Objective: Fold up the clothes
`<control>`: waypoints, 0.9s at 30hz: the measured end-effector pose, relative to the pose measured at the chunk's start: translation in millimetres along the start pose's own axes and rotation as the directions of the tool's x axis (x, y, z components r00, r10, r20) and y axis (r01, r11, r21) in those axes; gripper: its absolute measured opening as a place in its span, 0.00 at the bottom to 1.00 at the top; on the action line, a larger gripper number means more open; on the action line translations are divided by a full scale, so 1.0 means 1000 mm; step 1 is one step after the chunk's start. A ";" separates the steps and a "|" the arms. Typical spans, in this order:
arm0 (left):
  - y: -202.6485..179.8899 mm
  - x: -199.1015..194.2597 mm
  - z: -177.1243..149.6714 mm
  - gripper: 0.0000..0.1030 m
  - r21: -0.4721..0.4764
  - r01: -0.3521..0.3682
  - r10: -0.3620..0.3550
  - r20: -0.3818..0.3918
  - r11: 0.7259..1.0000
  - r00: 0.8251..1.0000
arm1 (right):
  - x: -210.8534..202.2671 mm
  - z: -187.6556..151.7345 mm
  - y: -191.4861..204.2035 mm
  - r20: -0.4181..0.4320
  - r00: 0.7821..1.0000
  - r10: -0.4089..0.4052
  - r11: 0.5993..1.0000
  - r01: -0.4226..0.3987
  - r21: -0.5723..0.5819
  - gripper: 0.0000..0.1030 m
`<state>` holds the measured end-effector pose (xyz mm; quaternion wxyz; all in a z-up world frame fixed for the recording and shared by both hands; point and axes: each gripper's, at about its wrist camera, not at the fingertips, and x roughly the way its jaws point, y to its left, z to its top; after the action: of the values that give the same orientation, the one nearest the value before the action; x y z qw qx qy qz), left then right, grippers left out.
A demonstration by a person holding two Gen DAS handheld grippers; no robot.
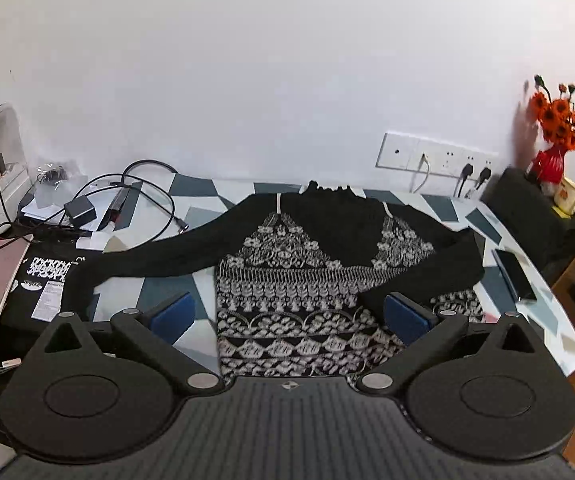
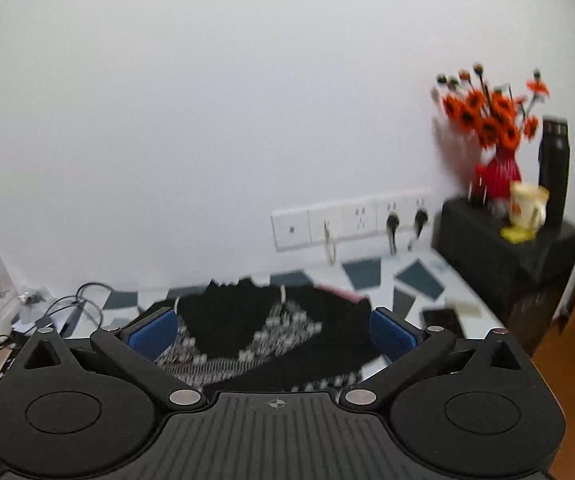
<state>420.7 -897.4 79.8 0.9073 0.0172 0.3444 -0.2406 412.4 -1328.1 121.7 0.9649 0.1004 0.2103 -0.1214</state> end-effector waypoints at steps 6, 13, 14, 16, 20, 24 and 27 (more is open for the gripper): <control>-0.018 0.018 0.027 1.00 0.037 -0.028 0.028 -0.001 0.999 1.000 | 0.020 0.029 0.018 0.036 0.999 -0.022 0.997 0.025 -0.076 0.99; -0.042 0.060 0.055 1.00 0.086 -0.027 0.027 0.011 0.996 1.000 | 0.082 0.047 0.011 -0.011 1.000 0.026 0.998 -0.026 -0.051 0.99; -0.046 0.072 0.056 1.00 0.099 -0.022 0.022 -0.002 0.995 1.000 | 0.093 0.045 0.008 -0.018 0.999 0.030 0.998 -0.031 -0.047 0.99; -0.054 0.103 0.053 1.00 0.116 -0.013 0.019 -0.054 0.993 0.998 | 0.118 0.040 -0.002 -0.044 0.998 0.033 0.999 -0.035 -0.025 0.99; -0.066 0.178 0.029 1.00 0.139 0.016 0.010 -0.185 0.990 0.983 | 0.180 0.011 -0.030 -0.139 0.990 0.008 1.000 -0.005 0.022 0.99; -0.081 0.239 0.001 1.00 0.184 0.033 0.020 -0.279 0.982 0.960 | 0.232 -0.031 -0.058 -0.272 0.961 -0.042 0.999 0.049 0.018 0.99; -0.093 0.266 -0.017 1.00 0.201 0.047 0.020 -0.321 0.979 0.947 | 0.259 -0.055 -0.075 -0.343 0.937 -0.061 0.998 0.066 0.003 0.99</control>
<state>540.6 -1089.0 -89.6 0.8306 0.1475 0.4611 -0.2752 598.7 -1435.8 -49.7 0.9083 0.1203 0.3773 -0.1346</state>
